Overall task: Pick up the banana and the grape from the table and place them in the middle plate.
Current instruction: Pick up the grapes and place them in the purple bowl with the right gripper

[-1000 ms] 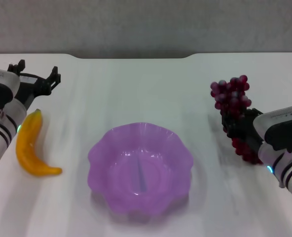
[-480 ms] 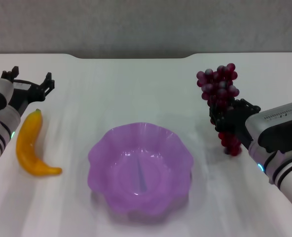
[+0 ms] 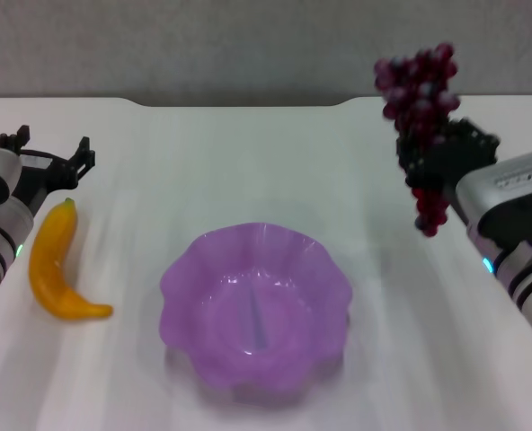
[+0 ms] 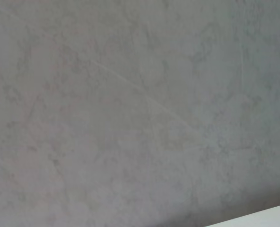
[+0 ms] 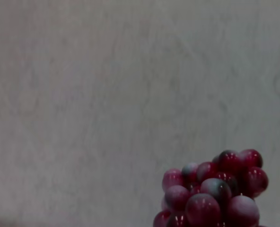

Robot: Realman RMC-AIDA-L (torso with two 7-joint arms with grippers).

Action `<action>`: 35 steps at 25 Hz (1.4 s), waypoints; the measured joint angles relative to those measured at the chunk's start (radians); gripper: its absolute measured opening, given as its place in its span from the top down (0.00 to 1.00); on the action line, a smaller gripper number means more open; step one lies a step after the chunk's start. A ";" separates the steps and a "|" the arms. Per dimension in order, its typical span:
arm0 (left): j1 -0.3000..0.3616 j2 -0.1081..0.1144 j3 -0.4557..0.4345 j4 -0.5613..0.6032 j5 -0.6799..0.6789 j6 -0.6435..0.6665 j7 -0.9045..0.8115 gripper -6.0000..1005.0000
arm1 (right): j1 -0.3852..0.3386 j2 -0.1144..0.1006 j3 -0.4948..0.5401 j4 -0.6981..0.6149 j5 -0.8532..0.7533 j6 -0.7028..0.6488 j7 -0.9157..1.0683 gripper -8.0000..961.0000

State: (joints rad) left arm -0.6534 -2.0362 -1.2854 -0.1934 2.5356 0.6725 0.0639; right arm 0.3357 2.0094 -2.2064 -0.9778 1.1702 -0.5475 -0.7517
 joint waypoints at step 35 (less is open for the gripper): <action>-0.018 0.002 0.001 -0.014 0.000 -0.004 0.010 0.11 | 0.147 0.001 -0.185 -0.053 0.021 0.519 0.055 0.54</action>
State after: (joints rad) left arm -0.6717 -2.0341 -1.2840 -0.2071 2.5355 0.6687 0.0737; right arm 0.4827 2.0102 -2.3915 -1.0310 1.1912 -0.0289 -0.6968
